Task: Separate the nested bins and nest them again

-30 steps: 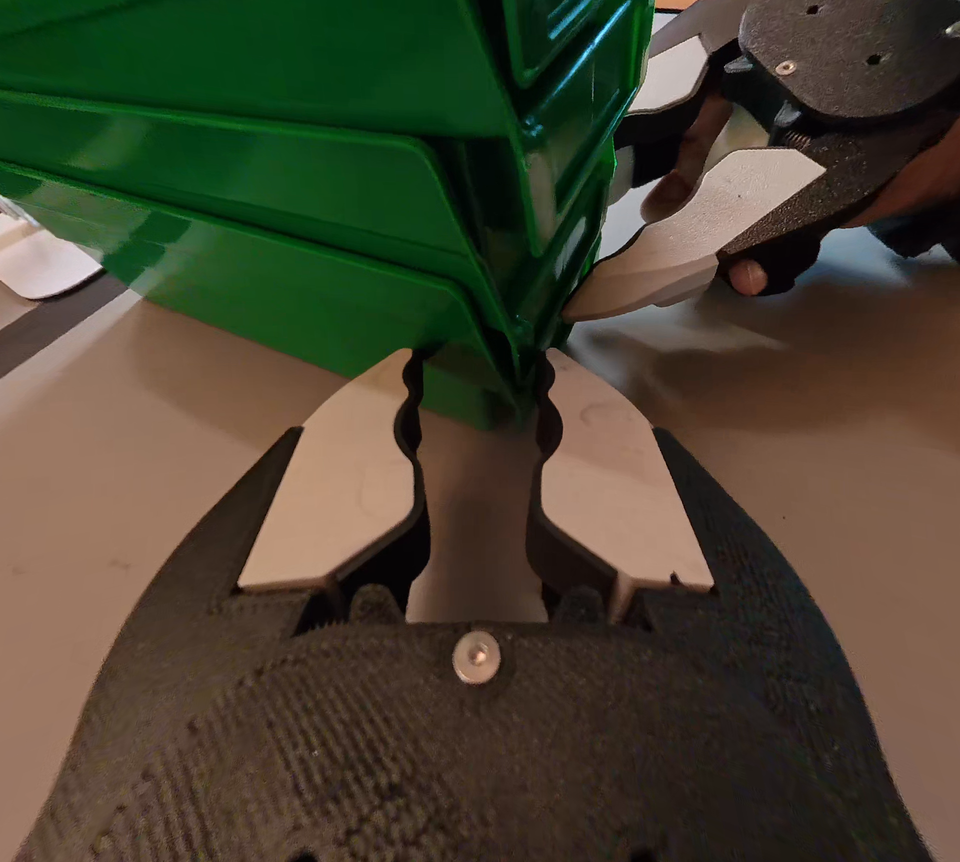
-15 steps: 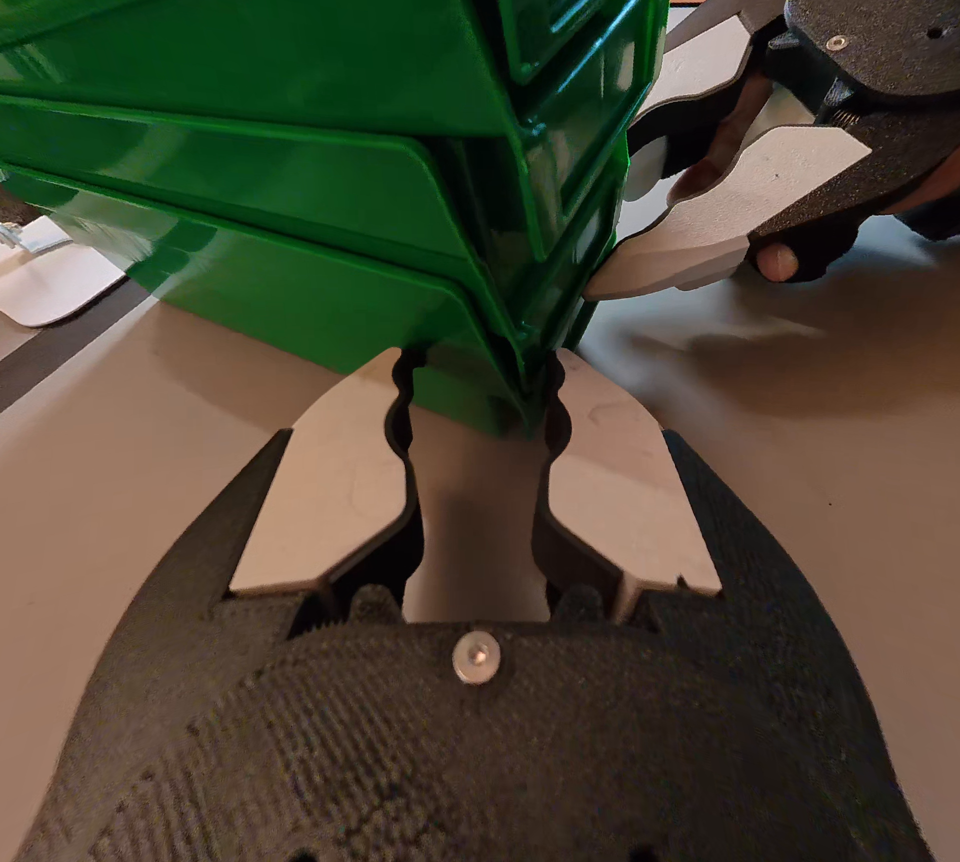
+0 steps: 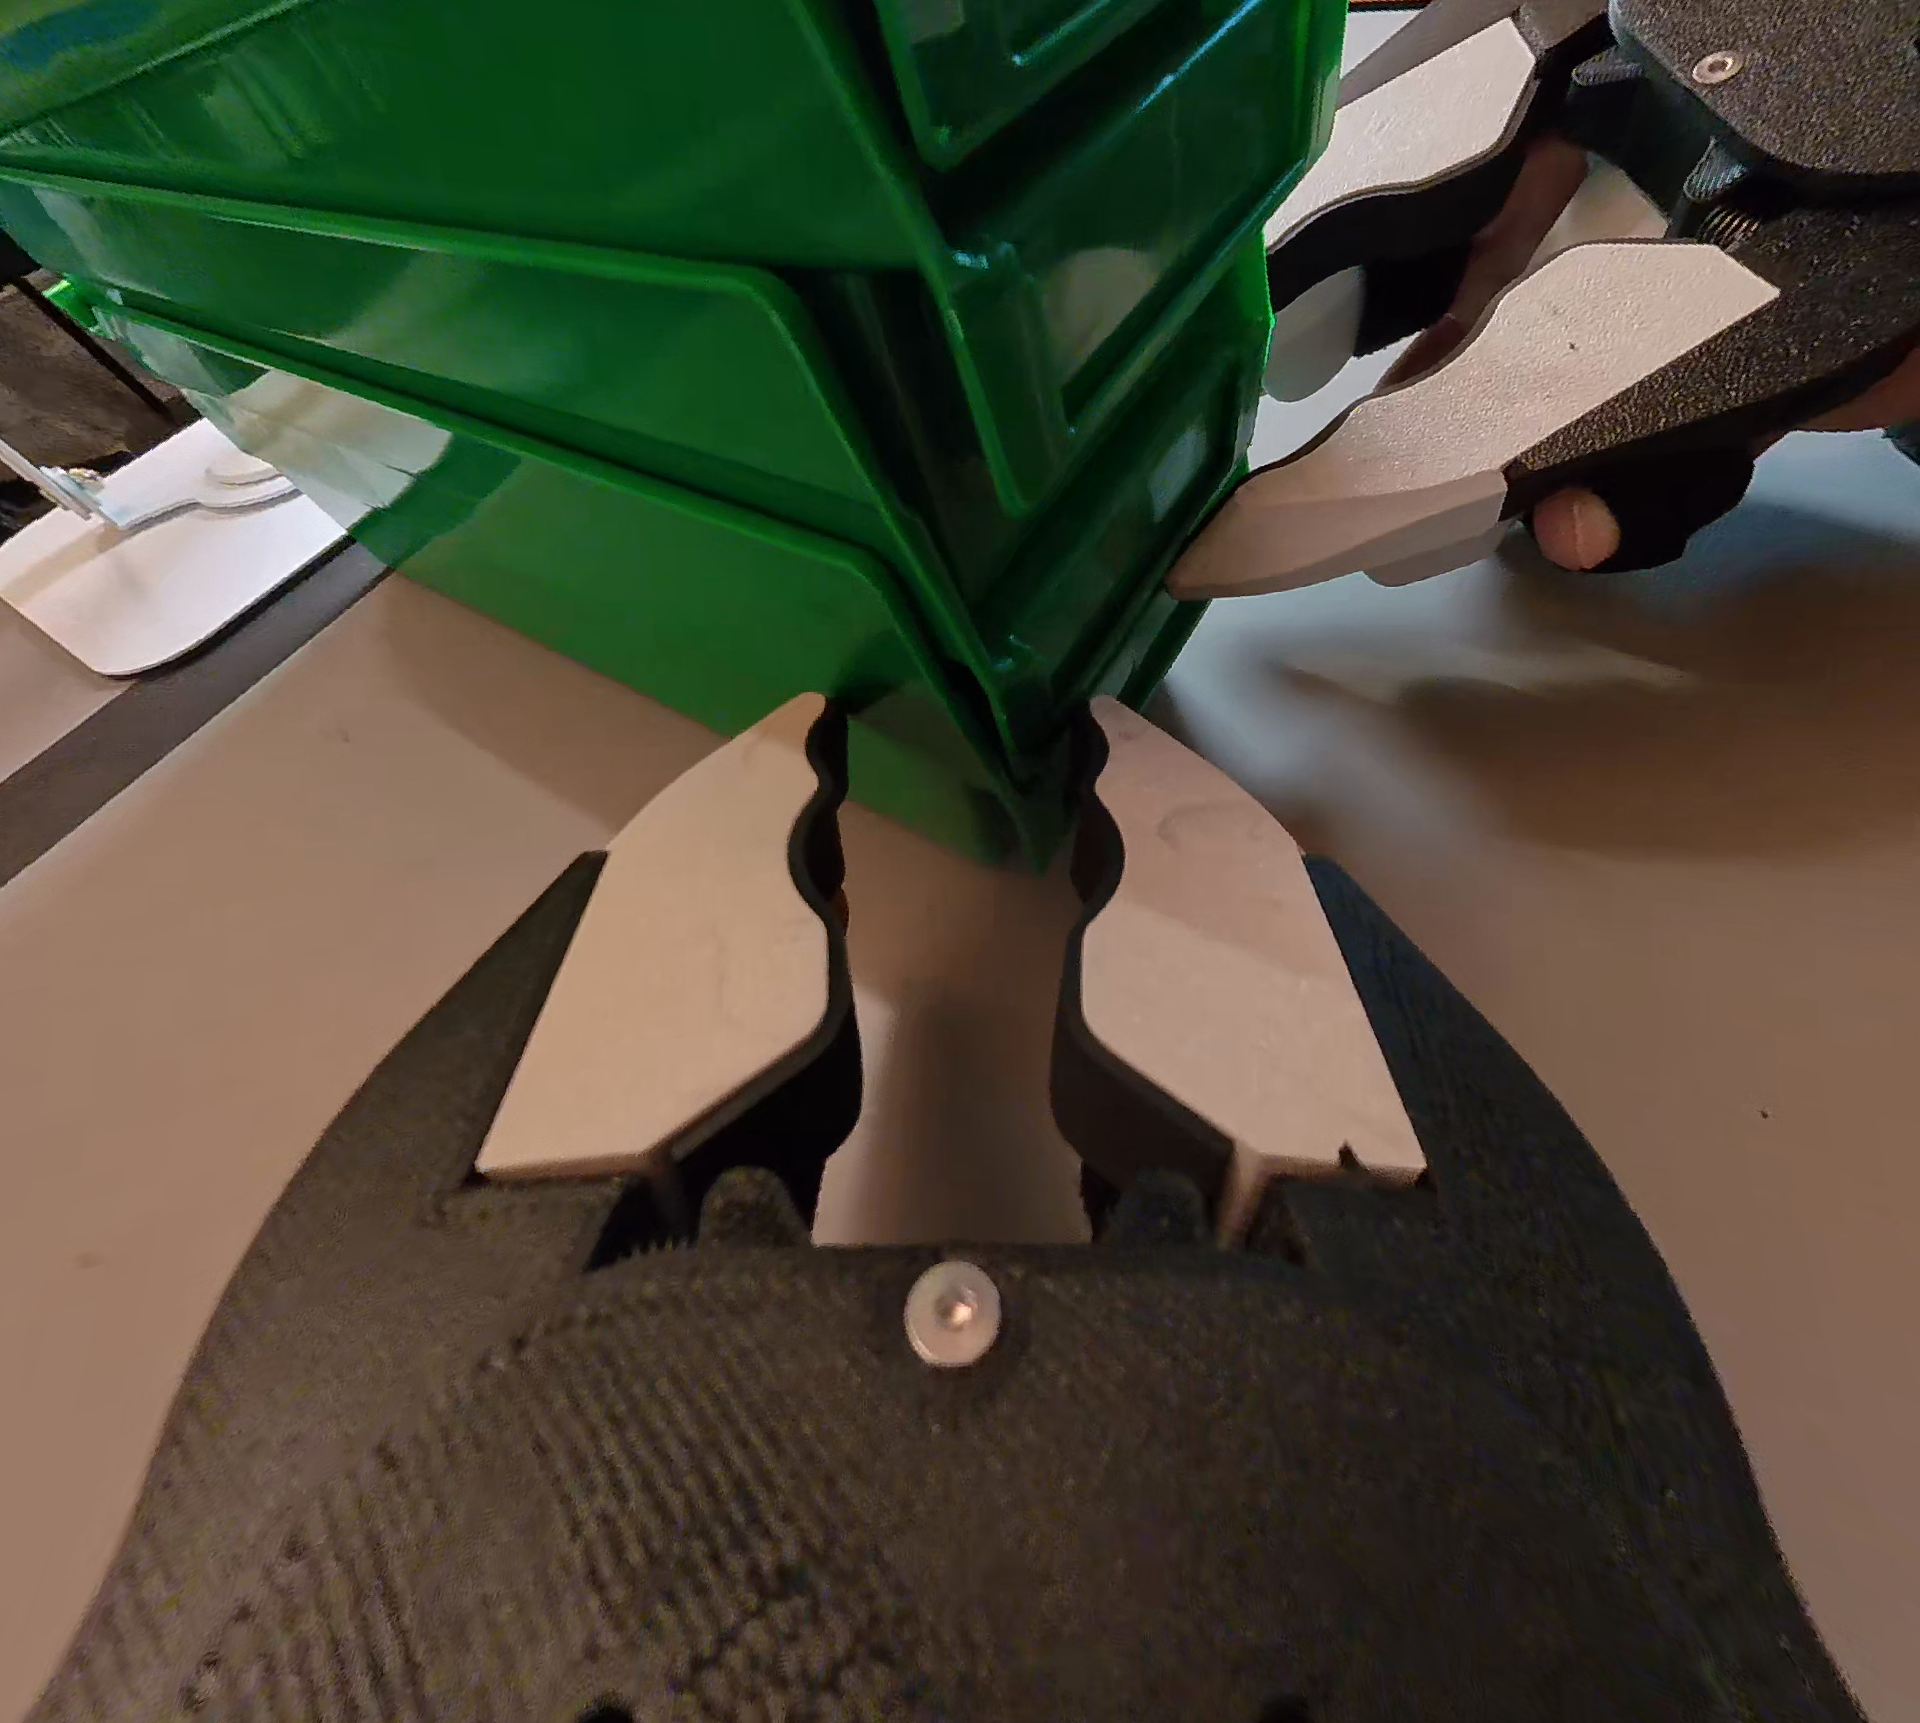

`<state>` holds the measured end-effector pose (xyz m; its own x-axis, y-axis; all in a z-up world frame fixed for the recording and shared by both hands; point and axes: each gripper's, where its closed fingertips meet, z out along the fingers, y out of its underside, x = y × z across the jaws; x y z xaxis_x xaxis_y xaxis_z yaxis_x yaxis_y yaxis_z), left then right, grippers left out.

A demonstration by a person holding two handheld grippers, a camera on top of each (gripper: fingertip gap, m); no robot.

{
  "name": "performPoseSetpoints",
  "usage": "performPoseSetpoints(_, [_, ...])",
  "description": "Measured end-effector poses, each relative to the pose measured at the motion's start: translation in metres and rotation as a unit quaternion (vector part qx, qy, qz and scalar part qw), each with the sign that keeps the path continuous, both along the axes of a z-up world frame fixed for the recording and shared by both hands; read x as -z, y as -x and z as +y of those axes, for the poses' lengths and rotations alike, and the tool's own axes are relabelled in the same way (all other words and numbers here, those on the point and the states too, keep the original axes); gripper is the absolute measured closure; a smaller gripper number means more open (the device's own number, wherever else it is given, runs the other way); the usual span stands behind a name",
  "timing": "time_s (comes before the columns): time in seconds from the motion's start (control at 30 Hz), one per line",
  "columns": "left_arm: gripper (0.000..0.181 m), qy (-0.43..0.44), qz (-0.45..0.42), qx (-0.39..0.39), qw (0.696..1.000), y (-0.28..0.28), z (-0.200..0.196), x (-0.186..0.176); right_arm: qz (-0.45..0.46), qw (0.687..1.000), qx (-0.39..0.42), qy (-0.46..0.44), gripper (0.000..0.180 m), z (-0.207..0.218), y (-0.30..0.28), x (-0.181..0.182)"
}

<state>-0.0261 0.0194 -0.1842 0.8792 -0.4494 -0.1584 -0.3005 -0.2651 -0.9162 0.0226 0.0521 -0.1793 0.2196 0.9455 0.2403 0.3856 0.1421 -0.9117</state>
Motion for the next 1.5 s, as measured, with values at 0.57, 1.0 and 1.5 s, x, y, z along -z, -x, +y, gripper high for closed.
performPoseSetpoints(0.57, [0.139,-0.031,-0.027,-0.014,0.999,-0.004,-0.004,-0.012,0.005,1.000,-0.018,0.008,0.130,0.003,-0.005,-0.001])
performPoseSetpoints(1.0, [0.136,-0.102,-0.068,-0.062,0.991,0.023,-0.035,-0.066,0.105,0.994,-0.018,-0.027,0.127,-0.001,-0.018,-0.041])
performPoseSetpoints(1.5, [0.128,-0.120,-0.087,-0.169,0.974,0.084,-0.060,-0.077,0.154,0.988,0.009,-0.006,0.123,0.007,-0.031,-0.068])
